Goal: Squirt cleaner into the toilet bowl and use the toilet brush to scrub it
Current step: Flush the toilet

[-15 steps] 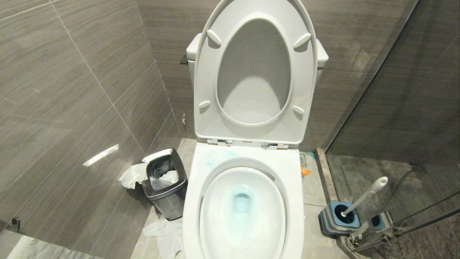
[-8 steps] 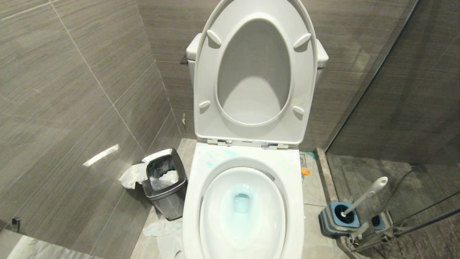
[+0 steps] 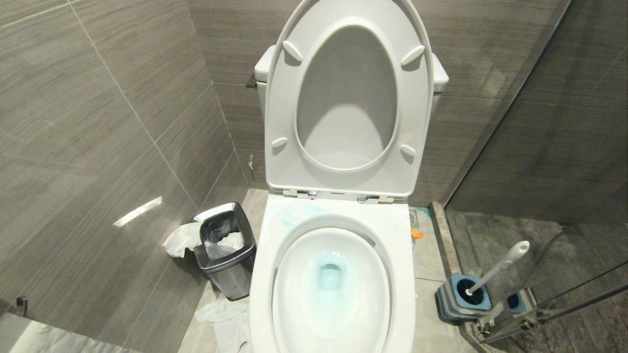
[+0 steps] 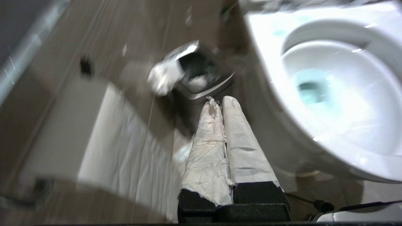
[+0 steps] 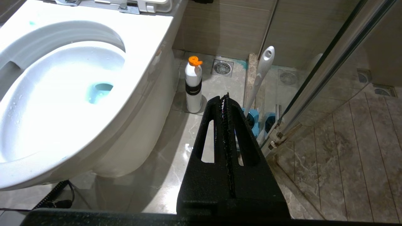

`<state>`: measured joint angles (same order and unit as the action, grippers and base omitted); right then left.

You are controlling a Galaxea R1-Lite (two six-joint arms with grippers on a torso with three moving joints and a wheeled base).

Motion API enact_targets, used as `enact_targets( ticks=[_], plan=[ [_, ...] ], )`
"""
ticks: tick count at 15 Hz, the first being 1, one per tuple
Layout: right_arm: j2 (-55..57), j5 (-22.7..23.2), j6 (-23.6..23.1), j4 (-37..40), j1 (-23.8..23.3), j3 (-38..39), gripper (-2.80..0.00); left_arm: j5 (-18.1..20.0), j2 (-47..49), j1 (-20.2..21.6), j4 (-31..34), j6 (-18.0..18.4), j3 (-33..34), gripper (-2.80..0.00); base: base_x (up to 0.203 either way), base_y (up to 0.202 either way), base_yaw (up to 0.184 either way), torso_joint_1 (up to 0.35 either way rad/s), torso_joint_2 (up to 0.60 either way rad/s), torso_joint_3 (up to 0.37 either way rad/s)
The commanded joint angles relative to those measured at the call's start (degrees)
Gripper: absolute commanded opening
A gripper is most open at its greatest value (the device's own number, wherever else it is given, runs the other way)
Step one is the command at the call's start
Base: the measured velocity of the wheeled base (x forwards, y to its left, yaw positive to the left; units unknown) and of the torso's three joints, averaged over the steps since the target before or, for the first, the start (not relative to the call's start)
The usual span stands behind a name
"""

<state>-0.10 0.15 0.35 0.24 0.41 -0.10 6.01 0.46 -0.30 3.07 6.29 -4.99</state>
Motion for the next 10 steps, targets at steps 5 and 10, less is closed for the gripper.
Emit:
enact_targets(
  ticks=[5,10],
  plan=[
    [0.1,0.02,0.01,0.02,0.02,0.01,-2.8,12.29,17.42,-0.02,0.3,0.48,-20.98,-2.8,0.0,0.0,0.0,0.0,0.0,0.0],
    [0.1,0.02,0.01,0.02,0.02,0.01,-2.8,12.91,42.96,-0.25,0.27,0.29,-46.47,-2.8,0.0,0.0,0.0,0.0,0.0,0.0]
  ],
)
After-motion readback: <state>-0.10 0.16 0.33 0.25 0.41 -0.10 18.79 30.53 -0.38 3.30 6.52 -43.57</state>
